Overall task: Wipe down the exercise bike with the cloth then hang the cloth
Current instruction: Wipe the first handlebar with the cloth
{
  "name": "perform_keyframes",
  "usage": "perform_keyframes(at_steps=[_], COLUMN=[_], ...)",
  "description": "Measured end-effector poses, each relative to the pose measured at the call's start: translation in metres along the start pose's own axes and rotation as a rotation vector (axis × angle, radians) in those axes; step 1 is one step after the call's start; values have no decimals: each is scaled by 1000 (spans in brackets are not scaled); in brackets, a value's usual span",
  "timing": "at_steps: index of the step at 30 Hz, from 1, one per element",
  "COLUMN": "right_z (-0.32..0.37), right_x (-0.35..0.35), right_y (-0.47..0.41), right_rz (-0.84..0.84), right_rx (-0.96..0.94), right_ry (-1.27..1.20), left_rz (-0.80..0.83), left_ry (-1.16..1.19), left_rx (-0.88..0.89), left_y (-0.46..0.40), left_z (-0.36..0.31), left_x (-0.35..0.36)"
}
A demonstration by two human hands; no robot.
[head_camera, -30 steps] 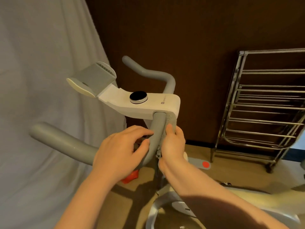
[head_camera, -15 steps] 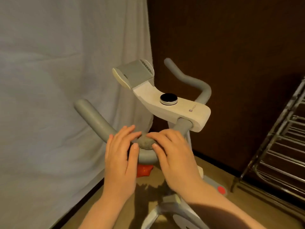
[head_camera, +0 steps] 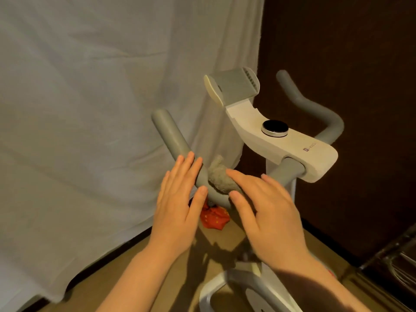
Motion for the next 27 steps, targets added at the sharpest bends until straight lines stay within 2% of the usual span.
perform_keyframes(at_steps=[3,5,9,15,18,23,27], right_z=[15,31,26,53,50,70,73], right_x=[9,18,10,31,25,41,41], right_y=[-6,-20,-17,-62,-54,-92,-89], right_rz=[-88,-131,-83,-31,21,-61,-46], right_rx=[92,89,26,212,197,322,273], right_ry=[34,99,144,305,227,270,257], left_rz=[-15,-26,-23,-70,-72,-111,-77], left_ry=[-29,-20,-50,-8,1,41,83], left_rx=[-16,-6,18,25,58,69,103], left_y=[1,-2,-12,-28,-32,-49,-59], left_z=[8,11,19,29,35,53,61], left_x=[-6,-8,-19,-39,-53,-74,-81])
Point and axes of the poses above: each hand's wrist, its own y-axis away from the middle knuckle, its own x-axis out of the palm, z = x × y, the point moved 3 cm from there along -y, towards the middle knuckle, and after that the axes turned 13 degrees about z, right-handed, at the moved point
